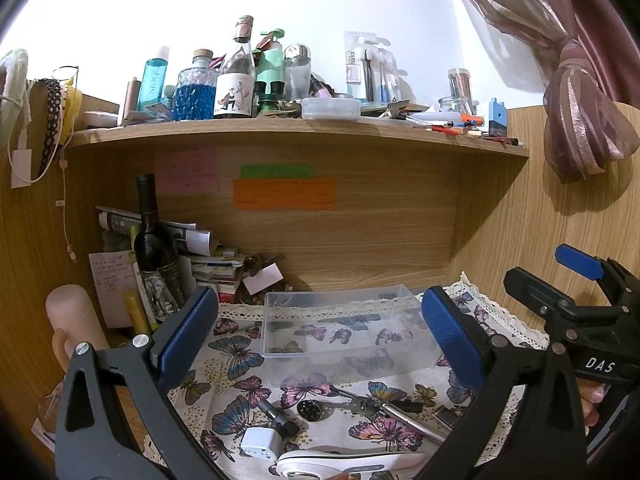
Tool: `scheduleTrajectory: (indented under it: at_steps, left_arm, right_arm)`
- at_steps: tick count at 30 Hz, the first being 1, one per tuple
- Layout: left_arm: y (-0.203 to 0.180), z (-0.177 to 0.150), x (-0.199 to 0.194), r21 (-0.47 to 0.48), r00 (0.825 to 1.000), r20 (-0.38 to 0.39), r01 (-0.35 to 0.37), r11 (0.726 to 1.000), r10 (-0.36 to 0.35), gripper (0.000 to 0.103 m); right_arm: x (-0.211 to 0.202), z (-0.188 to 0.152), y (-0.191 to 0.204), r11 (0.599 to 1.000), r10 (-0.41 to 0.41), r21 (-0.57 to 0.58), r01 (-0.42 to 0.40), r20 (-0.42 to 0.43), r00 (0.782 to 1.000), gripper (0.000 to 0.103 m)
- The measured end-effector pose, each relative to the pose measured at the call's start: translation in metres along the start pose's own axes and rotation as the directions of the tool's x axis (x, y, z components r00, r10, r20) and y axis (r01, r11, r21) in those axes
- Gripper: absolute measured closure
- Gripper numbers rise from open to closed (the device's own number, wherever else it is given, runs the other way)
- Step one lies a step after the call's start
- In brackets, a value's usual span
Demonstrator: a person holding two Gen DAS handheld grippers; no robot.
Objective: Organize rigid objects
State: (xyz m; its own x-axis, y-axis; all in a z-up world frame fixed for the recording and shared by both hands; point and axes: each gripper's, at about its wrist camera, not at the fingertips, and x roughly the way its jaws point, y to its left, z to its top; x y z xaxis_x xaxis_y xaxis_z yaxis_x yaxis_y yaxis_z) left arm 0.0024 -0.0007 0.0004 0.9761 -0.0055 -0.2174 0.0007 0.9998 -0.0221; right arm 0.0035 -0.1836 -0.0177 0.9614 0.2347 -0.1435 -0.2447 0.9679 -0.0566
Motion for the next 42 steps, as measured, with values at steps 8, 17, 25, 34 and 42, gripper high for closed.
scheduleTrajectory:
  at_steps: [8, 17, 25, 34, 42]
  left_arm:
    - [0.0006, 0.0057, -0.0065, -0.009, 1.000, 0.003, 0.005, 1.000, -0.005, 0.000]
    - [0.0006, 0.0059, -0.0062, -0.010, 1.000, 0.003, 0.005, 1.000, -0.005, 0.000]
    - [0.0010, 0.0055, -0.0064, -0.011, 1.000, 0.004, 0.006, 1.000, -0.006, 0.000]
    - [-0.0028, 0.0070, -0.0061, -0.005, 1.000, 0.001, 0.009, 1.000, -0.009, 0.000]
    - [-0.0045, 0.0053, -0.0058, -0.006, 1.000, 0.002, 0.019, 1.000, -0.019, 0.000]
  right_arm:
    - [-0.0024, 0.0007, 0.0019, 1.000, -0.003, -0.010, 0.003, 0.007, 1.000, 0.000]
    - [-0.0017, 0.0011, 0.0028, 1.000, 0.001, -0.011, -0.001, 0.008, 1.000, 0.000]
    - [-0.0018, 0.0015, 0.0030, 1.000, 0.003, -0.012, -0.002, 0.007, 1.000, 0.000]
    - [-0.0049, 0.0022, 0.0040, 1.000, 0.005, -0.018, -0.005, 0.020, 1.000, 0.000]
    - [-0.0046, 0.0008, 0.0054, 1.000, 0.017, -0.020, -0.017, 0.016, 1.000, 0.000]
